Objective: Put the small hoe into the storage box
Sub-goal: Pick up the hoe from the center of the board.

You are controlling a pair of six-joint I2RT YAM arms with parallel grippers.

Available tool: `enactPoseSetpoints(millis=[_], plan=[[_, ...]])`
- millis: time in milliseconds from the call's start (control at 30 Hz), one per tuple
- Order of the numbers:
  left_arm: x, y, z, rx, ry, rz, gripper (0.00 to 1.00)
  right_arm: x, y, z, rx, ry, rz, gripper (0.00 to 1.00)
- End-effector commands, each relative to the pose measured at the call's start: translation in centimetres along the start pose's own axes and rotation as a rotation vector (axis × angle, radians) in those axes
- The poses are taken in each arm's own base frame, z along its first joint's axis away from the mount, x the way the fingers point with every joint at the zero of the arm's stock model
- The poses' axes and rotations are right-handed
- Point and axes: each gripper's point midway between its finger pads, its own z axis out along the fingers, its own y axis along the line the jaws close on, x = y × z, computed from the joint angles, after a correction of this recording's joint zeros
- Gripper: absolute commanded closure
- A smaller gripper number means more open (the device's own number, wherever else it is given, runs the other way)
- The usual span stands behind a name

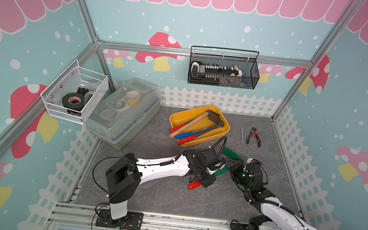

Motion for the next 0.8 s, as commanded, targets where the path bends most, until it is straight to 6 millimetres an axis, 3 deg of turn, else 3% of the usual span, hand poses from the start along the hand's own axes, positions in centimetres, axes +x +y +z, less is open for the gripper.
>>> enactPoseSetpoints(millis=[0,567,767], plan=[[-2.4,-0.1,-2.4,-0.025,-0.097,0.054,1.00,-0.7,0.9,-0.3,-0.025,-0.033,-0.020,0.51],[-4.4,1.3,-6.0,-0.121,-0.187,0.095,1.00,-0.3,-0.3,-1.5,0.036,-0.020,-0.083,0.21],[-5.3,2.8,-7.8,-0.146,-0.213,0.108,1.00,-0.1,-0.7,-1.9,0.058,-0.007,-0.111,0.17]])
